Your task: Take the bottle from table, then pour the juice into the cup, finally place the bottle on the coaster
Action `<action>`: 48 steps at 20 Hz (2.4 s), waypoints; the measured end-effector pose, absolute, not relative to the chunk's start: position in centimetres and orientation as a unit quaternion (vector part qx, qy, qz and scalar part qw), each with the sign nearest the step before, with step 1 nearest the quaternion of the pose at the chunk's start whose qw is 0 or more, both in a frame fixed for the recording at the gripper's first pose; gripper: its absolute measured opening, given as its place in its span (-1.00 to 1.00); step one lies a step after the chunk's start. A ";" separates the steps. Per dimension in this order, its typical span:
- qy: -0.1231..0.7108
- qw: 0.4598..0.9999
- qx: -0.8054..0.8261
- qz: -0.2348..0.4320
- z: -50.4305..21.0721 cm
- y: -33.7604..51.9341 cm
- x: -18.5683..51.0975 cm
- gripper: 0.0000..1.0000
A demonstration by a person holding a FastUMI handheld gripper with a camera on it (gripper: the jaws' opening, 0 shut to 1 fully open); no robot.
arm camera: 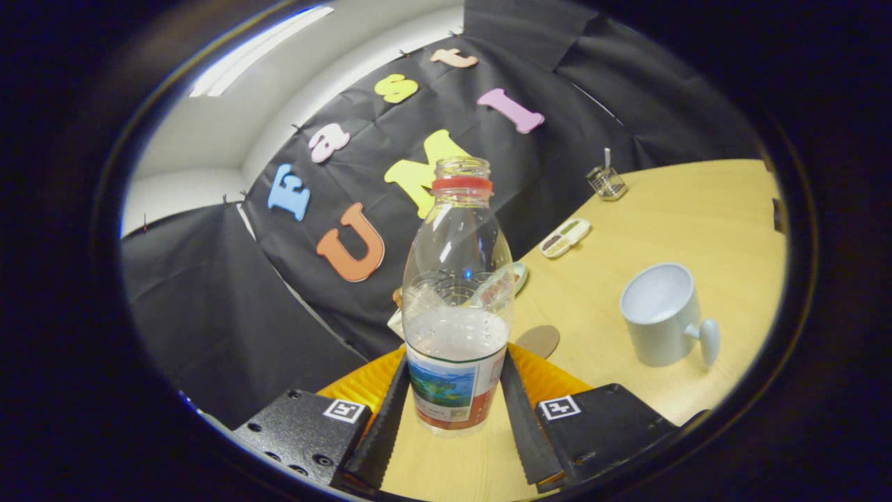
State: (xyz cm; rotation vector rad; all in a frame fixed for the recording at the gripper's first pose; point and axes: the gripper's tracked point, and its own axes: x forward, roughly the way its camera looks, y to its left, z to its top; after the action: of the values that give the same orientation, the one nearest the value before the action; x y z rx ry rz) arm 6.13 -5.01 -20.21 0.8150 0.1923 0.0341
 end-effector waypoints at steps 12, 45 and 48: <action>0.102 0.798 0.594 0.024 -22.4 -4.0 5.3 0.51; 0.083 0.622 0.779 -0.010 -21.9 -6.3 7.0 0.50; 0.080 0.614 0.785 -0.009 -21.1 -6.5 7.6 0.50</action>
State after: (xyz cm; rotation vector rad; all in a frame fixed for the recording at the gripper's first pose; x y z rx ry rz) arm 7.55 -6.50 -21.07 1.8099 0.1845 -0.0198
